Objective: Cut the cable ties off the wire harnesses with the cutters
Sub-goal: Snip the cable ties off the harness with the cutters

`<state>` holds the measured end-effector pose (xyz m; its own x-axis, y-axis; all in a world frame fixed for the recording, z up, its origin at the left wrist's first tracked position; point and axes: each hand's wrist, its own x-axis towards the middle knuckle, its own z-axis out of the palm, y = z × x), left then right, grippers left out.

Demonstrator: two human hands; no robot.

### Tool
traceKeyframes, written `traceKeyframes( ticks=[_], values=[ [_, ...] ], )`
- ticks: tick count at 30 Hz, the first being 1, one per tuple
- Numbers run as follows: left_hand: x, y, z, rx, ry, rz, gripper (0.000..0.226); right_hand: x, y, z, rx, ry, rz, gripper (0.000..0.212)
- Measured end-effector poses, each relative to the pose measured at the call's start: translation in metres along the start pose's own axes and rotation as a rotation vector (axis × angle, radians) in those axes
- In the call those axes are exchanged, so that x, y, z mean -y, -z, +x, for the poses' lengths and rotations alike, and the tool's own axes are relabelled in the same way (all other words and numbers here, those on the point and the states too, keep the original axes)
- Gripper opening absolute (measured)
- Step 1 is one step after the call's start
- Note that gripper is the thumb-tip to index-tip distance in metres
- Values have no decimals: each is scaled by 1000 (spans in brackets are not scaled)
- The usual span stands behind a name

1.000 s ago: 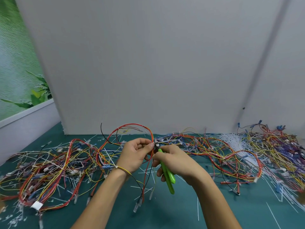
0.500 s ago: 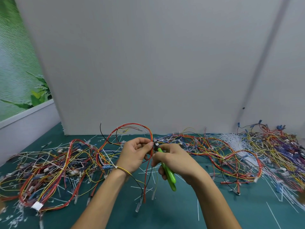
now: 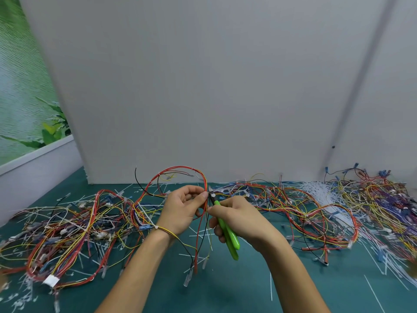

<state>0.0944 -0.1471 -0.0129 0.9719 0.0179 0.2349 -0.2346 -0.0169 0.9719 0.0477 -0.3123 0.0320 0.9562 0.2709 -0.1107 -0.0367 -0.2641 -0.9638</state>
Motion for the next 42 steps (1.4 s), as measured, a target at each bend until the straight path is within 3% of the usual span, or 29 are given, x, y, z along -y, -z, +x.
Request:
traceKeyframes(
  ticks=[7, 14, 21, 26, 42],
  values=[
    [0, 0, -1, 6, 6, 0, 5, 1, 1, -2, 16, 6, -41, 25],
    [-2, 0, -2, 7, -16, 12, 4, 4, -2, -2, 96, -51, 163, 25],
    [-2, 1, -1, -6, -33, 38, 5, 3, -4, -4, 114, -108, 142, 25],
    [0, 1, -1, -10, -52, 69, 7, 2, -5, -3, 55, -97, -13, 28],
    [3, 0, 0, 2, -74, 121, 9, -2, -13, 1, -11, -39, -66, 34]
  ],
)
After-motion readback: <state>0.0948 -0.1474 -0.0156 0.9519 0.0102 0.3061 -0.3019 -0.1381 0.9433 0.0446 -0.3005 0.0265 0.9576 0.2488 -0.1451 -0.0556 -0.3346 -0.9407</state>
